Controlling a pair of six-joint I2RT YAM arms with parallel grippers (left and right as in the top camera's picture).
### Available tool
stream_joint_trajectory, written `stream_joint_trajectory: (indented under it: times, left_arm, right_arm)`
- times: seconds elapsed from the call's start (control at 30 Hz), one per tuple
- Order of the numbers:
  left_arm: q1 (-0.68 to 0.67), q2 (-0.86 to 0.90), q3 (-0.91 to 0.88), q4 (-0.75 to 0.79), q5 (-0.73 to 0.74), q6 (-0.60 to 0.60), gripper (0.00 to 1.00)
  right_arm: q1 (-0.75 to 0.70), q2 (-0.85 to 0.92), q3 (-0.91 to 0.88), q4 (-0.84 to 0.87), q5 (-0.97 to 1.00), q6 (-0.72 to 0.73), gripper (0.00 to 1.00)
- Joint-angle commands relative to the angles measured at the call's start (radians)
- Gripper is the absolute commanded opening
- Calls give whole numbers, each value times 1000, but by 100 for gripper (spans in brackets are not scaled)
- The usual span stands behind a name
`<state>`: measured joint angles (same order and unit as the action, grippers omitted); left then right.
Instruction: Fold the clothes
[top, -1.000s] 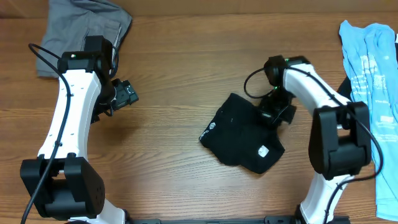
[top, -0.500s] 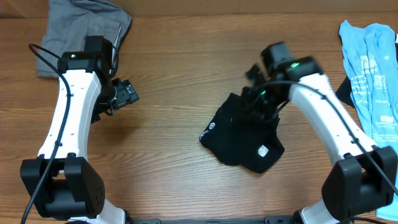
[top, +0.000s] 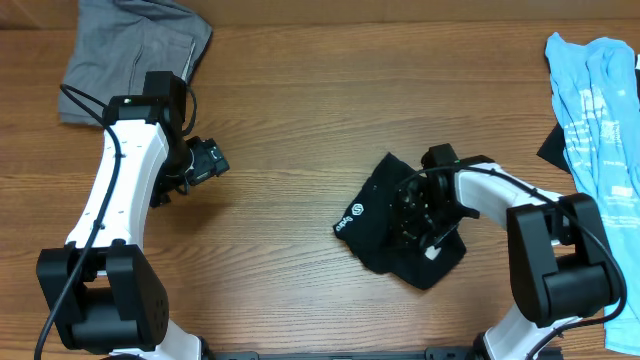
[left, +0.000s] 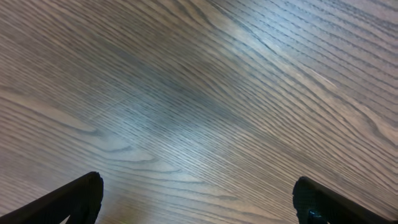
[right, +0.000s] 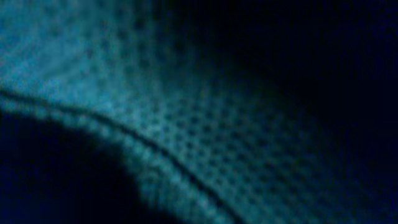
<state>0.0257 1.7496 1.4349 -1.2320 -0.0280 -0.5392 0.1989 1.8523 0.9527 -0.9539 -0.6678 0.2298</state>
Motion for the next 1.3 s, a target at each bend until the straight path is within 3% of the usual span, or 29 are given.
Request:
stream_joint_trajectory:
  times: [0.0, 0.13, 0.23, 0.27, 0.33, 0.37, 0.53, 0.67, 0.83, 1.27]
  left_arm:
    - [-8, -10, -7, 20, 114, 76, 100]
    - [-37, -10, -7, 89, 322, 234, 100]
    - [-113, -10, -7, 169, 439, 306, 100]
    - [-144, -10, -7, 197, 457, 309, 100]
    - [-206, -10, -7, 247, 470, 308, 100]
    - [-267, -10, -7, 295, 471, 308, 100]
    - [-461, 53, -7, 495, 470, 315, 100]
    - [-517, 168, -7, 589, 494, 315, 100]
    - [-522, 306, -7, 699, 722, 345, 100]
    - [-550, 445, -7, 622, 893, 387, 100]
  right_arm:
    - [-20, -25, 40, -117, 160, 37, 7]
    - [-4, -155, 149, -260, 218, 41, 8]
    - [-4, -299, 255, -336, 219, 40, 23]
    - [-4, -333, 288, -357, 219, 40, 34]
    - [-4, -402, 367, -409, 219, 40, 67]
    - [-4, -452, 429, -443, 219, 40, 100]
    - [-4, -573, 510, -504, 219, 40, 100]
    - [-4, -635, 510, -537, 219, 40, 100]
    - [-4, -690, 510, -537, 224, 40, 100]
    - [-4, -697, 507, -541, 264, 40, 100]
